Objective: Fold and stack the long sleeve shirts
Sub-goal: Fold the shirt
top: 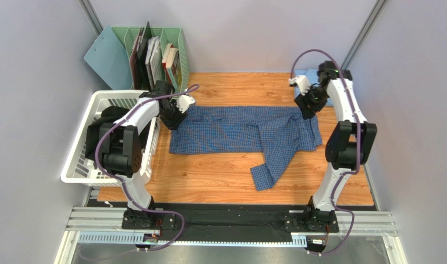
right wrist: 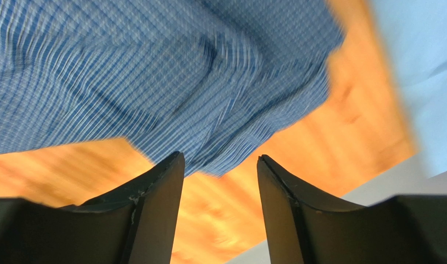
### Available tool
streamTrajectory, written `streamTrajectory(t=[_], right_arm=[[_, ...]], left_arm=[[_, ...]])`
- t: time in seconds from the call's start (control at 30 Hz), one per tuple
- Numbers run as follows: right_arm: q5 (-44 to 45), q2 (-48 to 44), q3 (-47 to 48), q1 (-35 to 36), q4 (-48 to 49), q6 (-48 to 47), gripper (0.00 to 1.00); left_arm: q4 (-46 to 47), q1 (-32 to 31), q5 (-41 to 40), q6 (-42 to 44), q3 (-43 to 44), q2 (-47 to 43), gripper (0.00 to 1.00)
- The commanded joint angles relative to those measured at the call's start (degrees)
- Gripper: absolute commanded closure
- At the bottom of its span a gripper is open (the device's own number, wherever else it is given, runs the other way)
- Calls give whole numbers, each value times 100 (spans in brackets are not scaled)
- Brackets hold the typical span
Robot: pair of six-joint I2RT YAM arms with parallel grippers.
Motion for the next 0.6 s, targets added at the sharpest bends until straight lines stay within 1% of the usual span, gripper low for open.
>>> streamTrajectory(t=[0.0, 0.03, 0.13, 0.3, 0.4, 0.43, 0.47, 0.5, 0.53, 0.57], right_arm=[[-832, -670, -755, -466, -321, 1085, 46], [-858, -741, -1210, -528, -207, 1278, 48], [-745, -795, -1836, -607, 356, 1551, 53], [-341, -347, -2023, -695, 830, 1973, 55], [19, -109, -2243, -704, 1200, 2140, 59], [220, 57, -2295, -704, 1244, 2184, 65], [318, 119, -2383, -713, 1332, 2202, 68], [424, 172, -2445, -704, 1376, 2220, 71], [625, 190, -2524, -704, 1420, 2220, 77], [705, 181, -2690, -704, 1499, 2203, 79]], left_arm=[[-258, -49, 804, -355, -356, -773, 50], [-302, -128, 796, -355, -409, -783, 49], [-294, -304, 744, -338, -646, -774, 48], [-197, -384, 594, -487, -735, -494, 47], [-171, -436, 419, -408, -787, -292, 48], [-188, -454, 253, -382, -796, -212, 50], [-214, -463, 182, -312, -796, -124, 53], [-241, -463, 120, -268, -788, 24, 61], [-302, -463, -20, -224, -788, 96, 65], [-328, -463, -125, -145, -805, 192, 69]])
